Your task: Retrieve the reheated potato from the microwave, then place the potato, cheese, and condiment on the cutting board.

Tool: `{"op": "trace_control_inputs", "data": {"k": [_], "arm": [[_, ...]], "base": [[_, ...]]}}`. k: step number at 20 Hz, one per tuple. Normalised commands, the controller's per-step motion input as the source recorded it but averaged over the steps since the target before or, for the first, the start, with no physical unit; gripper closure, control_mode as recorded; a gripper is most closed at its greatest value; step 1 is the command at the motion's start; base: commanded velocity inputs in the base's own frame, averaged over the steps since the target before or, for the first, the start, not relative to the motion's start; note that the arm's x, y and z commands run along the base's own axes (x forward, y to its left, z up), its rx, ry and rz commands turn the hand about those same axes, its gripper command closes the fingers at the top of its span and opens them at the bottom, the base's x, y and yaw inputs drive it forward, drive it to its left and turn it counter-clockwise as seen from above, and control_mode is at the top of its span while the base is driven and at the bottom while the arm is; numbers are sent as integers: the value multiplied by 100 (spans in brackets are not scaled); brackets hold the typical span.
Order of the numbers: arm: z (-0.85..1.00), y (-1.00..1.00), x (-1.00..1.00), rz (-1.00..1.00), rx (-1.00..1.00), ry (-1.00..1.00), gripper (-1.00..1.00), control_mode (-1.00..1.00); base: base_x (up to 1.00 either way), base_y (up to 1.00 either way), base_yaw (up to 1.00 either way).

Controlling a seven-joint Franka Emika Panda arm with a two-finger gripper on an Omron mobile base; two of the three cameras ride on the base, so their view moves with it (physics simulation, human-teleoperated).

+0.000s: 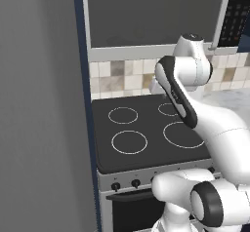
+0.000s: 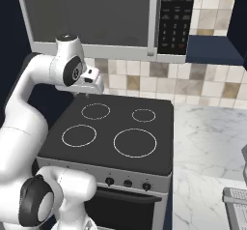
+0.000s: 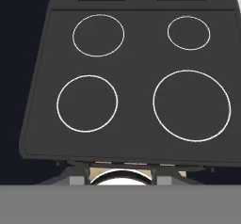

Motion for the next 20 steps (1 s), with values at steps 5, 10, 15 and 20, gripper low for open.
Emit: {"op": "trace_control_inputs", "data": {"k": [5,10,15,20], "arm": [[17,-19,-17,0,3,-19,-100,-100],[54,-75,-19,-4,8,-25,-100,-100],[50,-75,0,-14,0,-10,-100,-100],[51,-66,0,-11,0,0,-100,-100]], "base": [[0,0,0],[0,0,0],[0,0,0],[0,0,0]]}}
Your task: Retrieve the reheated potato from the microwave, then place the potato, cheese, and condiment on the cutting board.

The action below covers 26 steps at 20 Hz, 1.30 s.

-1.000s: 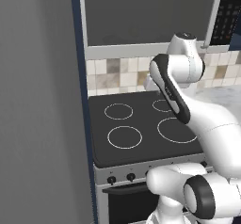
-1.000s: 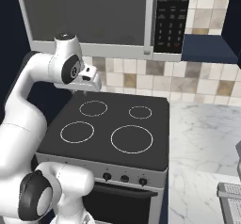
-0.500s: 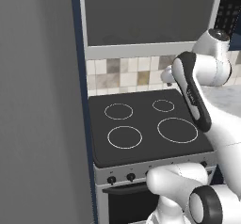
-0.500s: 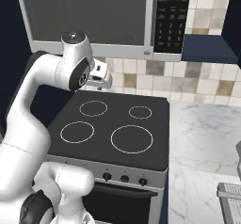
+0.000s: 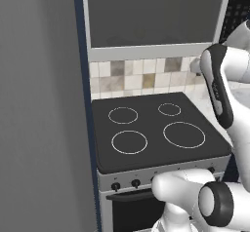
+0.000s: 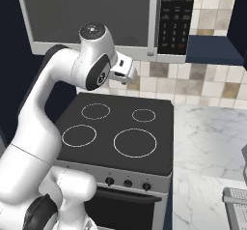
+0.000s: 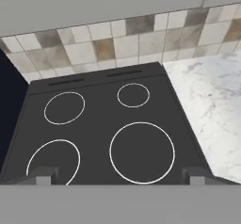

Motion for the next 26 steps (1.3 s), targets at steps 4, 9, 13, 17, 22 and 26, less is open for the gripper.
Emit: {"op": "trace_control_inputs", "data": {"k": [4,9,13,17,22,26], "arm": [[43,-65,0,-2,1,-4,-100,-100],[38,-57,0,0,0,-7,-100,-100],[32,-36,9,0,2,-7,-100,-100],[23,-14,8,1,5,-13,-100,-100],[19,-3,23,2,3,-15,-100,-100],[6,0,47,3,4,-5,-100,-100]], "base": [[0,0,0],[0,0,0],[0,0,0],[0,0,0],[0,0,0],[0,0,0]]}}
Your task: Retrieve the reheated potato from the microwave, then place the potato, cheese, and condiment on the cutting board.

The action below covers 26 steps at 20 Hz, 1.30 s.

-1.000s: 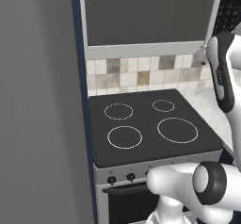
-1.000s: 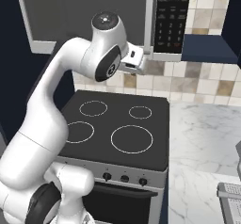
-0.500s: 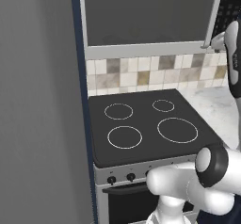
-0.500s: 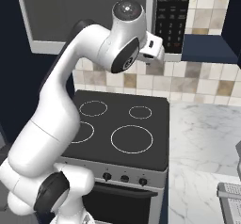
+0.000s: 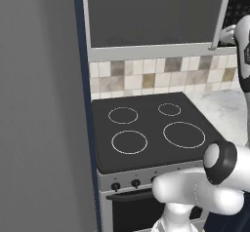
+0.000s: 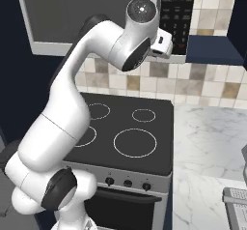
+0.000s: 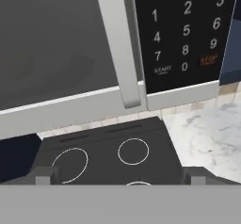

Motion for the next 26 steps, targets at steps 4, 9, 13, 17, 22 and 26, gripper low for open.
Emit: {"op": "trace_control_inputs", "data": {"k": [4,9,13,17,22,26], "arm": [[12,0,44,4,2,-1,-100,-100],[13,-1,45,5,1,-4,-100,-100],[4,-8,44,2,0,-5,-100,-100],[1,-23,35,0,0,-5,-100,-100],[2,-5,42,3,0,-5,-100,-100],[3,0,44,5,0,-6,-100,-100]], "base": [[0,0,0],[0,0,0],[0,0,0],[0,0,0],[0,0,0],[0,0,0]]}}
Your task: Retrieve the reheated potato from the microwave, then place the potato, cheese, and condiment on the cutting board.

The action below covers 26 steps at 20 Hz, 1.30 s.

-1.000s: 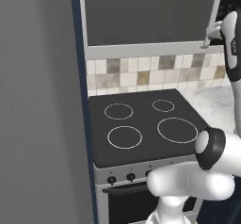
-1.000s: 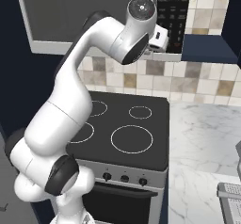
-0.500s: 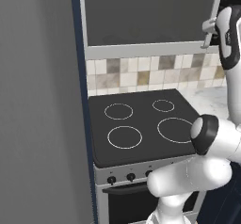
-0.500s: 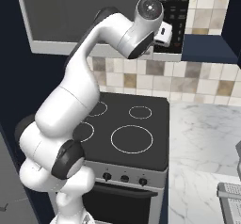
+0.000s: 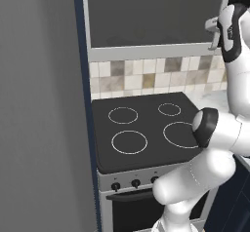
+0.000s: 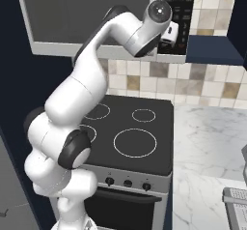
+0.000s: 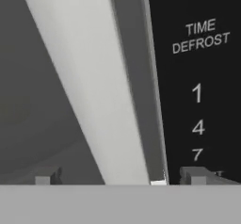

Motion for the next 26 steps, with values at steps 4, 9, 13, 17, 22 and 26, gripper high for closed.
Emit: {"op": "trace_control_inputs", "data": {"k": [4,9,13,17,22,26], "arm": [[0,-1,48,5,0,-6,-100,-100],[0,0,41,7,0,-3,100,-100],[12,9,7,7,0,0,100,-100],[40,38,-58,4,-1,-2,100,-100],[48,34,-100,2,-5,-9,100,-100],[20,45,-100,0,-10,-9,100,-100]], "base": [[0,0,0],[0,0,0],[0,0,0],[0,0,0],[0,0,0],[0,0,0]]}}
